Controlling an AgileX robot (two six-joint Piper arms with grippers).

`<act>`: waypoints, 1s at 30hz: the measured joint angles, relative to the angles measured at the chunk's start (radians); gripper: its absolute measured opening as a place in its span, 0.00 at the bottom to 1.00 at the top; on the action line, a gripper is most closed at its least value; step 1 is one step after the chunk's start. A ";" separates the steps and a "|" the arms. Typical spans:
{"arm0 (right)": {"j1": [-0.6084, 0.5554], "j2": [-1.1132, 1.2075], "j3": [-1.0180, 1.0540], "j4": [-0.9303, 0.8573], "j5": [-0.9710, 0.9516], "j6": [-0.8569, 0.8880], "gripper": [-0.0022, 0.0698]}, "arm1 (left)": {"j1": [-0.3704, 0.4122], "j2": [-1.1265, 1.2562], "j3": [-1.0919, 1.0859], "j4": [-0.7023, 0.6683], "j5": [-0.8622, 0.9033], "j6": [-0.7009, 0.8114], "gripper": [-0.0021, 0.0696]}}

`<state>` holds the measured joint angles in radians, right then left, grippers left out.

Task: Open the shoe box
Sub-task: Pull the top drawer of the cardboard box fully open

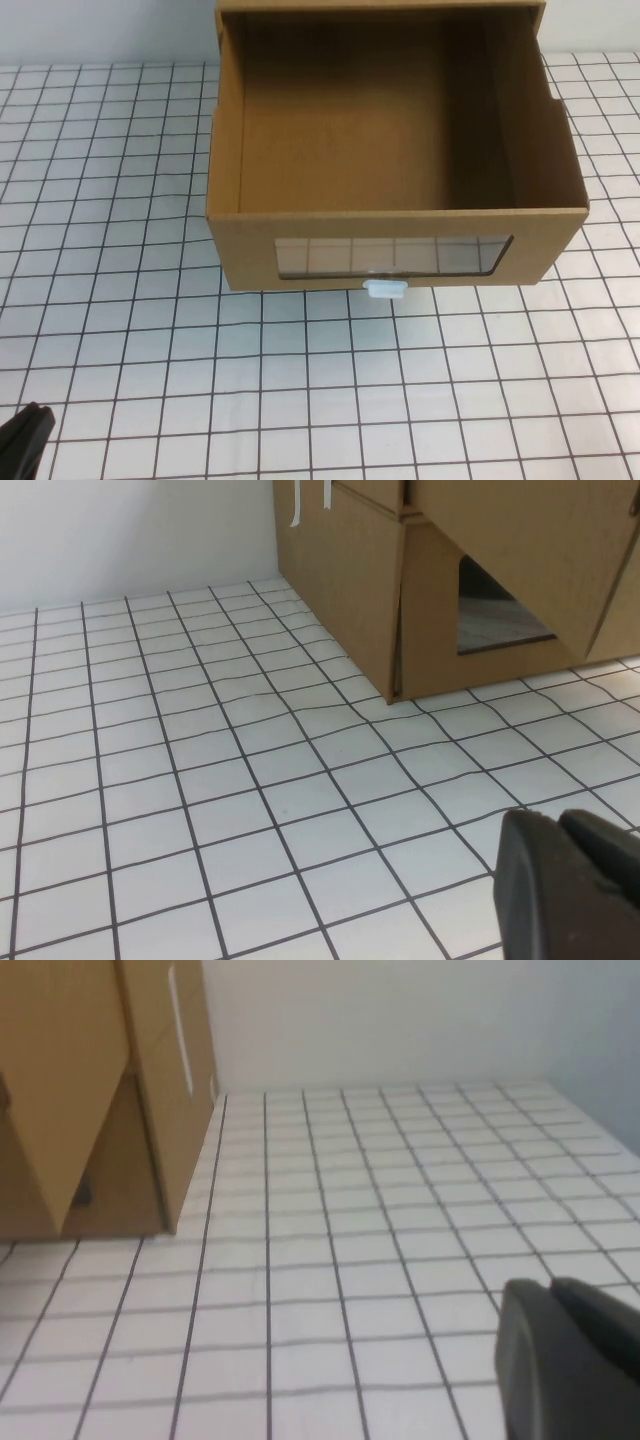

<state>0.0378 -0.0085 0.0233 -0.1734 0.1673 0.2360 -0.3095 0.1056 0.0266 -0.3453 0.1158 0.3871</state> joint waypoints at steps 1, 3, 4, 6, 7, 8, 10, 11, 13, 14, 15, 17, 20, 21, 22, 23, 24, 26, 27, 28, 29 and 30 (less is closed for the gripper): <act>0.000 0.000 0.000 0.097 0.025 -0.092 0.01 | 0.000 0.000 0.000 0.000 0.000 0.000 0.02; 0.000 0.000 0.000 0.187 0.065 -0.213 0.01 | 0.000 0.000 0.000 0.000 0.000 0.000 0.02; 0.000 0.000 0.000 0.201 0.078 -0.236 0.01 | 0.000 0.000 0.000 0.000 0.000 0.000 0.02; 0.000 0.000 0.000 0.221 0.106 -0.274 0.01 | 0.000 0.000 0.000 0.000 0.000 0.000 0.02; 0.000 0.000 0.000 0.229 0.119 -0.283 0.01 | 0.000 0.000 0.000 0.000 0.000 0.000 0.02; 0.000 0.000 0.000 0.238 0.139 -0.289 0.01 | 0.000 0.000 0.000 0.000 0.000 0.000 0.02; 0.000 0.000 0.000 0.254 0.170 -0.294 0.01 | 0.000 0.000 0.000 0.000 0.000 0.000 0.02; 0.000 0.000 0.000 0.257 0.177 -0.297 0.01 | 0.000 0.000 0.000 0.000 0.000 0.000 0.02; 0.000 0.000 0.000 0.258 0.184 -0.299 0.01 | 0.000 0.000 0.000 0.000 0.000 0.000 0.02; 0.000 0.000 0.000 0.260 0.185 -0.301 0.01 | 0.000 0.000 0.000 0.000 0.000 0.000 0.02; 0.000 0.000 0.000 0.265 0.185 -0.301 0.01 | 0.000 0.000 0.000 0.000 0.000 0.000 0.02; 0.000 0.000 0.000 0.269 0.188 -0.301 0.01 | 0.000 0.000 0.000 0.000 0.000 0.000 0.02; 0.000 0.000 0.000 0.275 0.189 -0.301 0.01 | 0.000 0.000 0.000 0.000 0.000 0.000 0.02; 0.000 0.000 0.000 0.276 0.189 -0.301 0.01 | 0.000 0.000 0.000 0.000 0.000 0.000 0.02; 0.000 0.000 0.000 0.276 0.189 -0.301 0.01 | 0.000 0.000 0.000 0.000 0.000 0.000 0.02; 0.000 0.000 0.000 0.276 0.189 -0.301 0.01 | 0.000 0.000 0.000 0.000 0.000 0.000 0.02; 0.000 0.000 0.000 0.276 0.189 -0.301 0.01 | 0.000 0.000 0.000 0.000 0.000 0.000 0.02; 0.000 0.000 0.000 0.276 0.189 -0.301 0.01 | 0.000 0.000 0.000 0.000 0.000 0.000 0.02; 0.000 0.000 0.000 0.278 0.189 -0.301 0.01 | 0.000 0.000 0.000 0.000 0.000 0.000 0.02; 0.000 0.000 0.000 0.278 0.189 -0.301 0.01 | 0.000 0.000 0.000 0.000 0.000 0.000 0.02; 0.000 0.000 0.000 0.278 0.189 -0.301 0.01 | 0.000 0.000 0.000 0.000 0.000 0.000 0.02; 0.000 0.000 0.000 0.278 0.189 -0.301 0.01 | 0.000 0.000 0.000 0.000 0.000 0.000 0.02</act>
<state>0.0378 -0.0085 0.0233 0.1045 0.3566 -0.0647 -0.3095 0.1056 0.0266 -0.3453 0.1158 0.3871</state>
